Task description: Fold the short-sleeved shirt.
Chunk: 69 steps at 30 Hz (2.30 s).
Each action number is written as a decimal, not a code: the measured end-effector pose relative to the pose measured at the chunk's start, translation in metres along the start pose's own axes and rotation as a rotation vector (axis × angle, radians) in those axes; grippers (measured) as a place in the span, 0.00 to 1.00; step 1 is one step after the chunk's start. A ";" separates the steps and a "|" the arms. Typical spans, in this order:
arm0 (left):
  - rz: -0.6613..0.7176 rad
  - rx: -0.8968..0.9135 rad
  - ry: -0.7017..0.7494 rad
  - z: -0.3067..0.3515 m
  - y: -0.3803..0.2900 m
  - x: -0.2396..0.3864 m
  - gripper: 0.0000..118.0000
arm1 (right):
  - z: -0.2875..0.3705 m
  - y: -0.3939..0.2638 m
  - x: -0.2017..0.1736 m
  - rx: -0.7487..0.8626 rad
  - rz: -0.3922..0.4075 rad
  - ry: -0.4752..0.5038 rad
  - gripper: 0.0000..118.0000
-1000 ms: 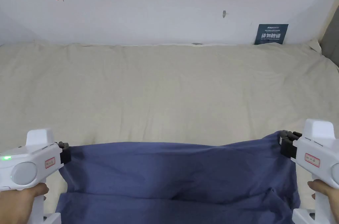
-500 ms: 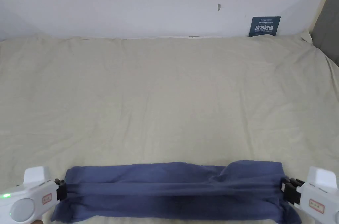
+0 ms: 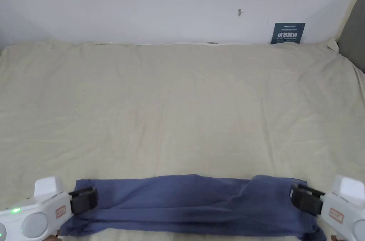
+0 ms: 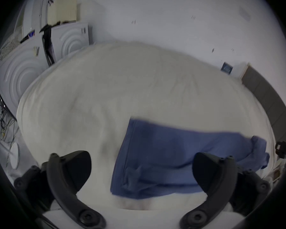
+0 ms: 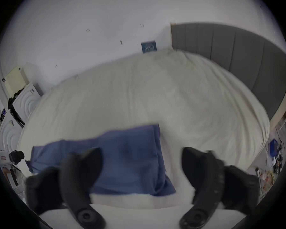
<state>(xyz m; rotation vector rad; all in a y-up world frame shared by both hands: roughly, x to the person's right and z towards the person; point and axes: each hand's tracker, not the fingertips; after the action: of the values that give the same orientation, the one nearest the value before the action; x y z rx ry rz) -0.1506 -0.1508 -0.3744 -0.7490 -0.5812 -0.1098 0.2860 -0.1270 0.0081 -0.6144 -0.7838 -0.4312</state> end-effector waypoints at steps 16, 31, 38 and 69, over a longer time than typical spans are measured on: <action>-0.135 0.565 -0.108 0.102 0.083 0.104 0.75 | 0.106 0.071 -0.118 0.574 0.256 0.020 0.91; -0.253 0.620 -0.102 0.105 0.072 0.118 0.00 | 0.114 0.062 -0.132 0.603 0.280 0.041 0.02; -0.211 0.497 -0.143 0.091 0.078 0.094 0.00 | 0.109 0.064 -0.134 0.601 0.277 0.037 0.02; 0.397 -0.287 -0.399 -0.062 -0.013 -0.094 0.61 | 0.046 0.051 -0.164 0.406 0.358 0.041 0.02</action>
<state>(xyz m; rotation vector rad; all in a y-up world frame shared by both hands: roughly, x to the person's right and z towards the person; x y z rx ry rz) -0.2044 -0.2121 -0.4530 -1.1655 -0.7921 0.3373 0.1872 -0.0368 -0.1087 -0.3518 -0.6788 0.0467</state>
